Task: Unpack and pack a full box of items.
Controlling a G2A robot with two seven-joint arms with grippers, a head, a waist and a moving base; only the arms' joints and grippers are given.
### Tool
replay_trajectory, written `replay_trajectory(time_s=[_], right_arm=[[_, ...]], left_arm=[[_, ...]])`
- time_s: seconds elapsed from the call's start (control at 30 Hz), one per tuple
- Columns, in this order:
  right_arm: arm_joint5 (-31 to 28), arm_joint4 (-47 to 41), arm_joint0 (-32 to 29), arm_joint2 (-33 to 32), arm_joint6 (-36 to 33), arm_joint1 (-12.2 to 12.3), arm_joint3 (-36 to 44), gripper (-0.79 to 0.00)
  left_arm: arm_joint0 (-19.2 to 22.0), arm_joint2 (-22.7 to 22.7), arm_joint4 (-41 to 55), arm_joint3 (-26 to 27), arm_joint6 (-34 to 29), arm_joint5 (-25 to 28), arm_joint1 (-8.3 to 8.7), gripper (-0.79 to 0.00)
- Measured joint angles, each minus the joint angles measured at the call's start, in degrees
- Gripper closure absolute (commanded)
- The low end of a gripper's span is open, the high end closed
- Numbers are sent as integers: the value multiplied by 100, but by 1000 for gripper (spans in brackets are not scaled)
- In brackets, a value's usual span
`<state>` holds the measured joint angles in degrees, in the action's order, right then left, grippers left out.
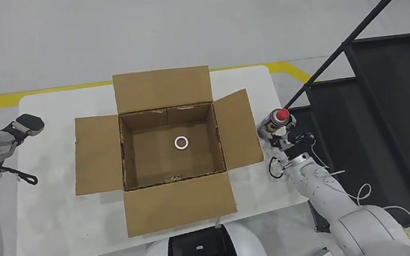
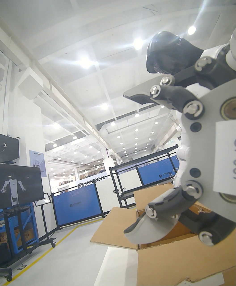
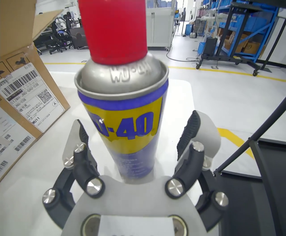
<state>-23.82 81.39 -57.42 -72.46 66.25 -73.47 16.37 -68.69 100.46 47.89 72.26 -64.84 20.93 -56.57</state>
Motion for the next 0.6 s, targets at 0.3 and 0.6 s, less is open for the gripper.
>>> replay_trajectory(time_s=[0.3, 0.6], right_arm=[[424, 666, -350, -118, 928, 364, 921, -785], [32, 717, -1499, -883, 30, 797, 3622, -785]], left_arm=[[0, 0, 0, 0, 0, 0, 0, -785], [0, 0, 0, 0, 0, 0, 0, -785]])
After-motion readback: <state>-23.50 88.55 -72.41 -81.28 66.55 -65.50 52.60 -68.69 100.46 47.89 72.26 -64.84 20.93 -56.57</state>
